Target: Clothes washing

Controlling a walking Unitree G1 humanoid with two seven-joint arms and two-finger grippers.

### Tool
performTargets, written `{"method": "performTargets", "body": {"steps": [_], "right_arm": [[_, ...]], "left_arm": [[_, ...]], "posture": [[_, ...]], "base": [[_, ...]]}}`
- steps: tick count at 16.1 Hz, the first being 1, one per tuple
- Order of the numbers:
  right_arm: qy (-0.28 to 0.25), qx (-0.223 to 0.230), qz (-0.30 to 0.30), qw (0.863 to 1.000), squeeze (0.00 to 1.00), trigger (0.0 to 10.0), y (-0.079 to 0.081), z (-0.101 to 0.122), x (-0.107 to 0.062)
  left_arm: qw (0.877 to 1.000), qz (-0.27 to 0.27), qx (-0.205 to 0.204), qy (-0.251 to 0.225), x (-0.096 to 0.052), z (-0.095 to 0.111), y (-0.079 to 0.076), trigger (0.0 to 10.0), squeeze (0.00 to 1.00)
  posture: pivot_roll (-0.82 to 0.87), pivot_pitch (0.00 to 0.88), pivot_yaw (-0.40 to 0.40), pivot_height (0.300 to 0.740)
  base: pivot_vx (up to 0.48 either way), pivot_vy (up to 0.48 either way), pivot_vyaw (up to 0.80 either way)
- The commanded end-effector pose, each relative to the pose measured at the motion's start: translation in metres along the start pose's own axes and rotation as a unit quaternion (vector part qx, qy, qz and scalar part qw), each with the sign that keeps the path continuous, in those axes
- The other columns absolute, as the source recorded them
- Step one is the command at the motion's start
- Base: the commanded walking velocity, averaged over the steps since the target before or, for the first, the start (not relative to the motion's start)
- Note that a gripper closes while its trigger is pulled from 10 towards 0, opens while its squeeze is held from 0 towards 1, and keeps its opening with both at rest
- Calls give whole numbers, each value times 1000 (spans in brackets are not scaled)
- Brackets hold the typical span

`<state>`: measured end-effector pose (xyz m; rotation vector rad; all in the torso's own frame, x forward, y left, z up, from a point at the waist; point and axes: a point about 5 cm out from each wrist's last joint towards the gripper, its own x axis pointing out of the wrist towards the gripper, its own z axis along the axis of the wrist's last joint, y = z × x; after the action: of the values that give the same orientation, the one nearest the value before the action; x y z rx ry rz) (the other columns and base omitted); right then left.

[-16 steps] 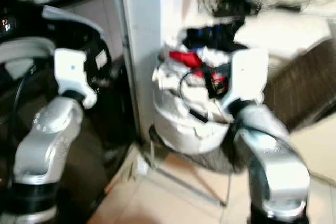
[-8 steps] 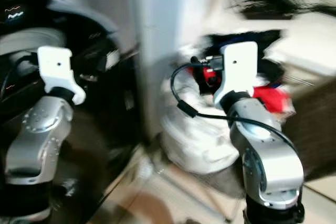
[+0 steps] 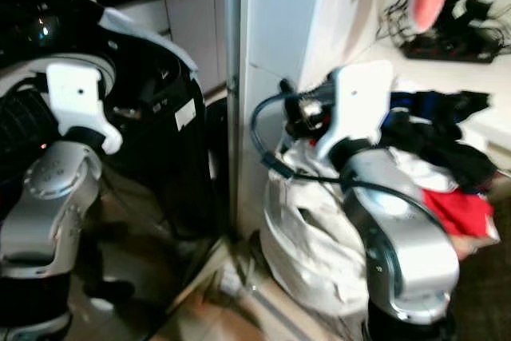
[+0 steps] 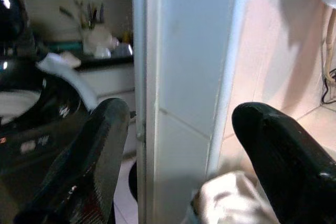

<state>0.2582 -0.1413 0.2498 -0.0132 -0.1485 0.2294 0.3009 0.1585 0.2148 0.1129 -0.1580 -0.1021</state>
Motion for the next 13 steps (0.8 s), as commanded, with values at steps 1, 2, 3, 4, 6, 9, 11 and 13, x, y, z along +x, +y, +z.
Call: {"method": "performTargets", "body": {"steps": [1,2,3,4,6,9,11,13], "right_arm": [[-14,4,-11,1000,0,10000,-4,5,-2],[-31,15,-7,999,0,10000,-2,10,-4],[-37,20,-5,999,0,10000,1,11,-5],[-35,11,-7,999,0,10000,2,12,-5],[-31,-20,-17,999,0,10000,-1,17,-6],[-10,-97,-5,995,718,10000,-25,37,-7],[2,-132,-2,991,1000,10000,-41,45,-8],[88,-174,55,979,1000,10000,-72,51,-24]], "left_arm": [[1000,-18,0,-13,1,6,-6,10000,0],[999,-35,6,-15,4,9,-7,10000,0],[999,-47,6,-9,6,9,-7,10000,0],[998,-54,-8,4,7,7,-9,10000,0],[998,-67,-14,6,10,6,-14,10000,0],[993,-116,-27,15,10,2,-28,10000,0],[990,-139,-23,19,7,-3,-29,10000,0],[985,-165,-43,9,5,0,-23,10000,0]], "posture": [[-45,0,22,740],[-53,0,45,740],[-62,0,61,740],[-74,0,74,740],[-93,0,90,740],[-111,0,97,740],[-117,0,93,740],[-113,0,77,740]], "base": [[0,0,0],[0,0,0],[0,0,0],[0,0,0],[0,0,0],[0,0,0],[0,0,0],[0,0,0]]}}
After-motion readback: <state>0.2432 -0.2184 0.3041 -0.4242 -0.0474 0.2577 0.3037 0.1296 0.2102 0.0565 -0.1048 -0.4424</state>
